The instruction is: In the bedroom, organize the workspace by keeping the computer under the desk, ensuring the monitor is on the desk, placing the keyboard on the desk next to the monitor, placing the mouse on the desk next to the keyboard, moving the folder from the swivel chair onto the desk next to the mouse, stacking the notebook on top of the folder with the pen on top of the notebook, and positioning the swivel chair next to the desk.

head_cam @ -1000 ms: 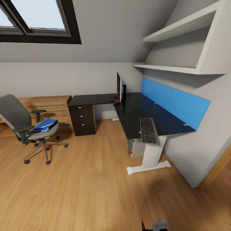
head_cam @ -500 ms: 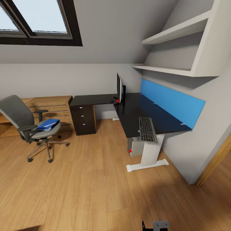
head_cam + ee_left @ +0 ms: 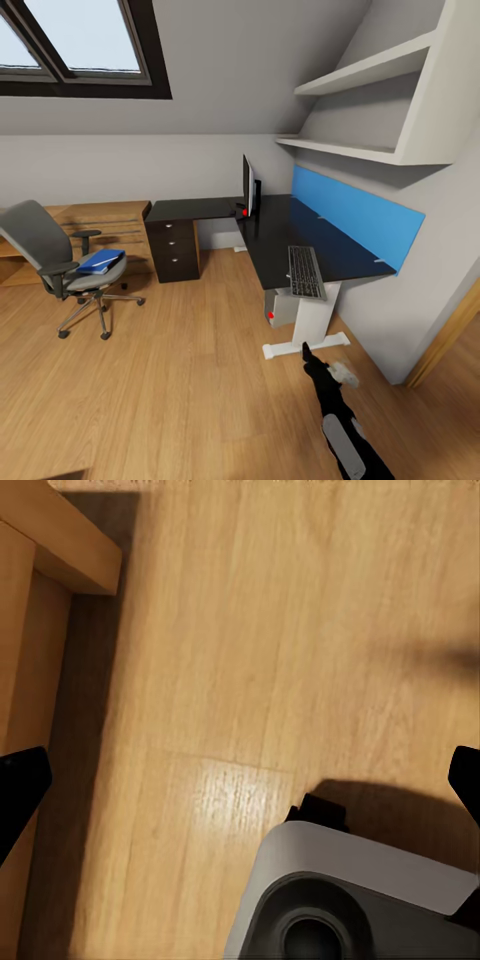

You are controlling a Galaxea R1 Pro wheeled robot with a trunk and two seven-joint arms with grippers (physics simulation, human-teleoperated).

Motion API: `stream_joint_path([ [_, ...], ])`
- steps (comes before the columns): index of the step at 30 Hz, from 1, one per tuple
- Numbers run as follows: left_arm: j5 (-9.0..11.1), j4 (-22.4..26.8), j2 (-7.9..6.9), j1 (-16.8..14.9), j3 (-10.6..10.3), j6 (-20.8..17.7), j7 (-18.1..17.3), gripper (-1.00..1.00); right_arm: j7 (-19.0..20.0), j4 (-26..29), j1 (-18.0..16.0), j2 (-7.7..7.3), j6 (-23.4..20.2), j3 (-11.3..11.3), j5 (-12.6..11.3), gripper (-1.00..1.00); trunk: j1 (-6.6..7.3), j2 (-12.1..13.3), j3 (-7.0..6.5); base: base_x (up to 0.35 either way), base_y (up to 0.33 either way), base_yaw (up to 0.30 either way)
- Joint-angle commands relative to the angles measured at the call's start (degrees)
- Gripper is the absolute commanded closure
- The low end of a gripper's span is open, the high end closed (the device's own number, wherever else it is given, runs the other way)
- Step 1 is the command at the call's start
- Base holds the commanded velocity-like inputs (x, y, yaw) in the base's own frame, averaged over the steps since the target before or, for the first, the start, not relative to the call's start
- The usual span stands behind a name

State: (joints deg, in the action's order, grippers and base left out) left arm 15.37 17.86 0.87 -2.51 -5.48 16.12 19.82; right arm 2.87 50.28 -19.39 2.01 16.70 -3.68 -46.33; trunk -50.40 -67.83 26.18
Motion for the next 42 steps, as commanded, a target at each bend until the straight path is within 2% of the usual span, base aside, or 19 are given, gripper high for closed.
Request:
stream_joint_path([
  [1, 0.5, 0.0, -0.02, 0.0, -0.5, 0.2, 0.3, -1.00, 1.2, 2.1, 0.0, -1.06, -2.1, -0.1, -4.9, -1.00, 0.23, 0.4, -0.12, 0.000, 0.000, 0.000],
  [2, 0.5, 0.0, -0.01, 0.0, -0.5, 0.2, 0.3, -1.00, 1.6, 2.8, 0.1, -1.65, -3.0, -0.1, -6.8, -1.00, 0.45, 0.8, -0.30, 0.000, 0.000, 0.000],
  [3, 0.5, 0.0, 0.00, 0.0, -0.5, 0.2, 0.3, -1.00, 3.1, 4.6, 0.3, -4.31, -5.7, -0.2, -13.4, -1.00, 0.45, 0.8, -0.30, 0.000, 0.000, 0.000],
  [4, 0.5, 0.0, 0.00, 0.0, -0.5, 0.2, 0.2, -1.00, 3.9, 5.0, 0.4, -5.44, -6.4, -0.2, -15.1, -1.00, 0.45, 0.8, -0.30, 0.000, 0.000, 0.000],
  [8, 0.4, 0.0, -0.04, 0.0, -0.4, 0.3, 0.2, -1.00, 5.4, 5.4, 0.5, -7.20, -7.0, -0.2, -16.6, -1.00, 0.45, 0.8, -0.30, 0.000, 0.000, 0.000],
  [14, 0.4, 0.0, -0.07, 0.0, -0.4, 0.3, 0.0, -1.00, 7.8, 5.6, 0.7, -7.96, -9.0, -0.1, -17.8, -1.00, 0.45, 0.8, -0.30, 0.000, 0.000, 0.000],
  [16, 0.4, 0.0, -0.08, 0.0, -0.5, 0.4, 0.0, -1.00, 8.7, 5.7, 0.7, -8.35, -10.4, 0.0, -19.5, -1.00, 0.45, 0.8, -0.30, 0.000, 0.000, 0.000],
  [18, 0.4, 0.0, -0.08, 0.0, -0.5, 0.4, -0.1, -1.00, 10.0, 5.6, 0.7, -9.81, -13.7, -0.1, -26.0, -1.00, 0.45, 0.8, -0.30, 0.068, 0.000, 0.000],
  [19, 0.4, 0.0, -0.08, 0.0, -0.5, 0.4, -0.1, -1.00, 10.2, 5.6, 0.7, -10.08, -14.5, -0.1, -27.6, -1.00, 0.45, 0.8, -0.30, 0.157, 0.000, 0.000],
  [21, 0.4, 0.0, -0.08, 0.0, -0.5, 0.4, -0.1, -1.00, 10.7, 5.5, 0.7, -10.72, -17.4, -0.1, -32.7, -1.00, 0.45, 0.8, -0.30, 0.210, 0.000, 0.000],
  [24, 0.4, 0.0, -0.08, 0.0, -0.6, 0.5, -0.1, -1.00, 11.0, 5.5, 0.8, -11.08, -19.7, -0.1, -36.3, -1.00, 0.45, 0.8, -0.30, 0.093, 0.000, 0.000],
  [29, 0.4, 0.2, -0.08, 0.0, -0.6, 1.3, -0.2, -1.00, 11.3, 5.4, 0.8, -11.21, -19.9, 0.0, -37.0, -1.00, 0.45, 0.8, -0.30, 0.014, 0.000, 0.000],
  [31, 0.4, 1.2, -0.17, 0.0, -0.5, 3.4, -0.2, -1.00, 11.3, 5.4, 0.8, -11.20, -19.9, -0.1, -37.0, -1.00, 0.45, 0.8, -0.30, 0.004, 0.000, 0.000],
  [33, 0.4, 5.6, -0.32, 0.0, -0.5, 6.1, -0.3, -1.00, 11.3, 5.4, 0.8, -11.18, -19.9, -0.1, -37.1, -1.00, 0.45, 0.8, -0.30, 0.002, 0.000, 0.000],
  [34, 0.5, 9.4, -0.44, 0.0, -0.6, 7.0, -0.2, -1.00, 11.3, 5.4, 0.8, -11.17, -19.9, -0.1, -37.1, -1.00, 0.45, 0.8, -0.30, 0.001, 0.000, 0.000],
  [37, 0.5, 16.3, -0.46, 0.0, -0.6, 6.2, -0.1, -1.00, 11.3, 5.4, 0.8, -11.16, -19.9, -0.1, -37.1, -1.00, 0.45, 0.8, -0.30, 0.000, 0.000, 0.000],
  [39, 0.5, 20.9, -0.36, 0.0, -0.7, 2.8, -0.1, -1.00, 11.4, 5.4, 0.8, -11.16, -19.9, -0.1, -37.1, -1.00, 0.45, 0.8, -0.30, 0.000, 0.000, 0.000],
  [40, 0.7, 26.1, -0.31, 0.0, -0.6, -6.1, -0.2, -1.00, 11.3, 5.4, 0.8, -11.17, -19.9, 0.0, -37.2, -1.00, 0.45, 0.8, -0.30, 0.000, 0.000, 0.000],
  [42, 1.7, 27.2, -0.40, 0.0, -0.6, -10.4, -1.2, -1.00, 11.3, 5.4, 0.8, -11.13, -19.9, 0.0, -37.2, -1.00, 0.45, 0.8, -0.30, 0.000, 0.000, 0.000],
])
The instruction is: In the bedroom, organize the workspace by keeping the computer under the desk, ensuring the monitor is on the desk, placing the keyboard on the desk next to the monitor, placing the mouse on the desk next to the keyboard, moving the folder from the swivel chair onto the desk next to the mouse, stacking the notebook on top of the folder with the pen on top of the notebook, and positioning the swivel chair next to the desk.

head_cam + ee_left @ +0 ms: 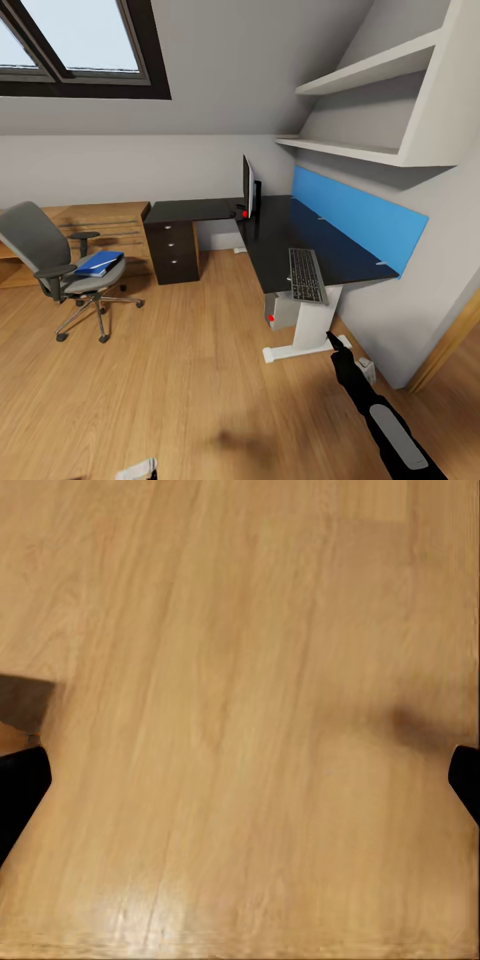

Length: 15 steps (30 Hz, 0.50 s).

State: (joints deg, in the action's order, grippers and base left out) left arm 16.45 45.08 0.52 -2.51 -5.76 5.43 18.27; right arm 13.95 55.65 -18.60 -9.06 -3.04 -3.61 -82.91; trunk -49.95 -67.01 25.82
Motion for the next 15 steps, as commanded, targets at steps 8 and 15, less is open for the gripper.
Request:
stream_joint_path([
  [8, 1.2, -6.1, -0.07, 0.0, -0.6, -0.8, -6.3, -1.00, 0.0, -1.4, 0.0, 0.25, 0.0, -0.2, -0.7, -1.00, 0.00, 0.0, 0.06, 0.129, 0.000, 0.000],
  [15, 1.3, -7.5, -0.16, 0.1, -0.6, 2.5, -6.9, -1.00, 0.0, -1.6, 0.0, 0.19, 0.0, 0.0, -0.7, -1.00, 0.00, 0.0, 0.06, 0.320, 0.000, 0.000],
])
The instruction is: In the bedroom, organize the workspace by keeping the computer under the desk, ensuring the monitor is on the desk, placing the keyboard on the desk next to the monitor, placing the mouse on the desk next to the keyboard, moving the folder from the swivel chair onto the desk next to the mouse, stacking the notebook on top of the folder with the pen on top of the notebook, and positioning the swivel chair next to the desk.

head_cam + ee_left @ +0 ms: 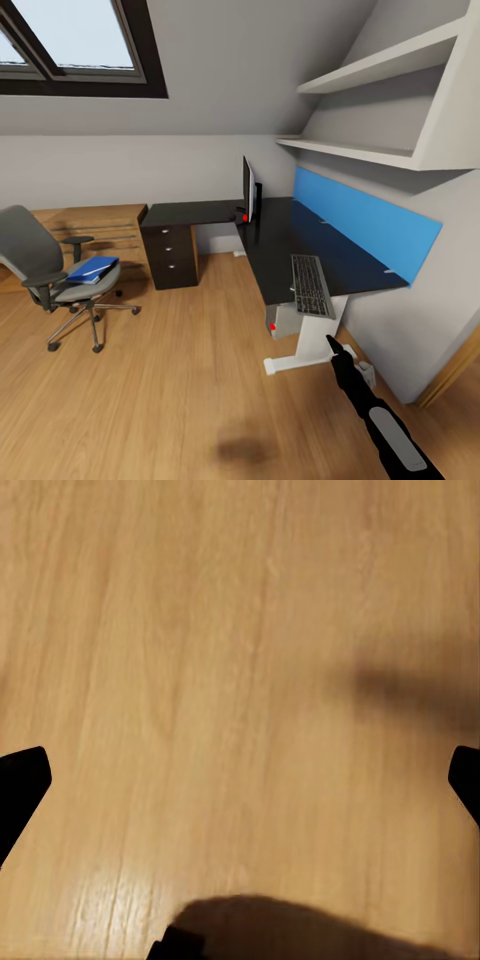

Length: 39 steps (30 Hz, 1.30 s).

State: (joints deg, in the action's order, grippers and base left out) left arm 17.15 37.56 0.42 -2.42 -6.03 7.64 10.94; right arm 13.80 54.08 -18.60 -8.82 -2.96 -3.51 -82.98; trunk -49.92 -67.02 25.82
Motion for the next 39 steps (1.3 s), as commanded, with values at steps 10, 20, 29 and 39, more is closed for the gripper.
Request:
stream_joint_path([
  [10, 0.7, -0.4, -0.07, 0.0, -0.4, 0.5, 0.4, -1.00, 0.1, -0.1, 0.0, -0.06, -0.1, -0.1, -0.6, -1.00, -0.03, 0.0, 0.06, 0.292, 0.000, 0.000],
  [20, 0.6, -1.4, 0.01, 0.0, -0.4, 0.4, 0.4, -1.00, 0.1, -0.1, 0.0, -0.06, -0.2, -0.1, -0.6, -1.00, -0.03, 0.0, 0.06, 0.043, 0.000, 0.000],
  [29, 0.7, -1.6, 0.01, 0.0, -0.1, 0.5, 0.7, -1.00, 0.1, -0.1, 0.0, -0.14, -0.2, -0.1, -0.6, -1.00, -0.47, -0.8, 0.42, 0.001, 0.000, 0.000],
  [39, 0.8, -1.6, 0.11, 0.0, -0.1, 0.5, 0.7, -1.00, 0.1, -0.1, 0.0, -0.32, -0.3, 0.4, -0.6, -1.00, -2.67, -4.8, 2.21, 0.000, 0.000, 0.000],
])
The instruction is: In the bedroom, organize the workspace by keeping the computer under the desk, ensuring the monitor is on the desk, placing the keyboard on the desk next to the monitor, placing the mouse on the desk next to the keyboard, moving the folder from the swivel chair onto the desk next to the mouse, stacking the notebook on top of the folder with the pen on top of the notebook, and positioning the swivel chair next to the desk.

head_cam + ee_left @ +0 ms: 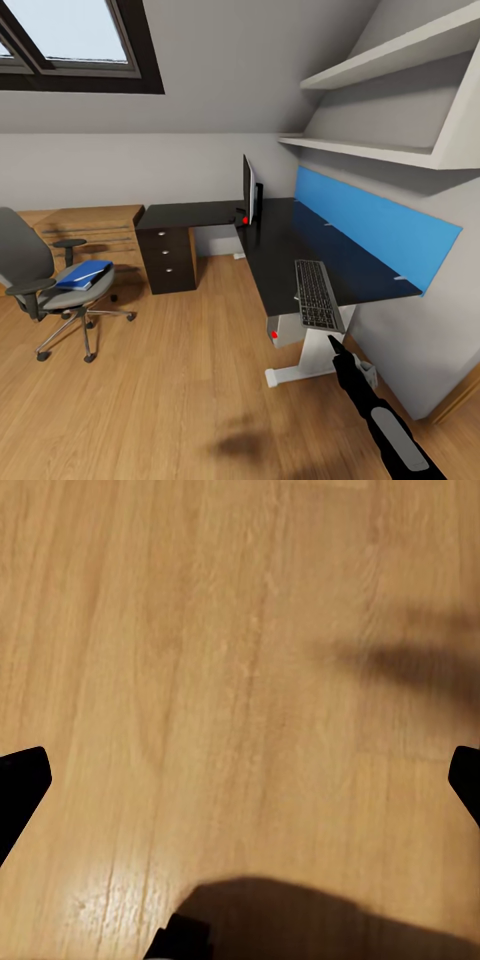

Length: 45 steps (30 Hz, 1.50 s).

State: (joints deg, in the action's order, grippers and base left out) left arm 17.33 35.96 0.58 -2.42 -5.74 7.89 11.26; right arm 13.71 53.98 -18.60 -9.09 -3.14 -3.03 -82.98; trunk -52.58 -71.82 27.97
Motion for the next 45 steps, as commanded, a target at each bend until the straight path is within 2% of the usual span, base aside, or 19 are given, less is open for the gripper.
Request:
stream_joint_path([
  [1, 0.6, 0.0, -0.05, 0.0, -0.4, 0.3, 0.4, -1.00, 0.2, 0.0, 0.0, -0.05, -0.1, -0.1, -0.6, -1.00, -0.22, -0.4, 0.24, 0.000, 0.000, 0.000],
  [45, 0.6, 0.0, -0.05, 0.0, -0.5, 0.3, 0.7, -1.00, 0.1, 0.0, 0.0, -0.14, 0.0, 0.3, -0.5, -1.00, -9.67, -17.7, 7.96, 0.000, 0.000, 0.000],
])
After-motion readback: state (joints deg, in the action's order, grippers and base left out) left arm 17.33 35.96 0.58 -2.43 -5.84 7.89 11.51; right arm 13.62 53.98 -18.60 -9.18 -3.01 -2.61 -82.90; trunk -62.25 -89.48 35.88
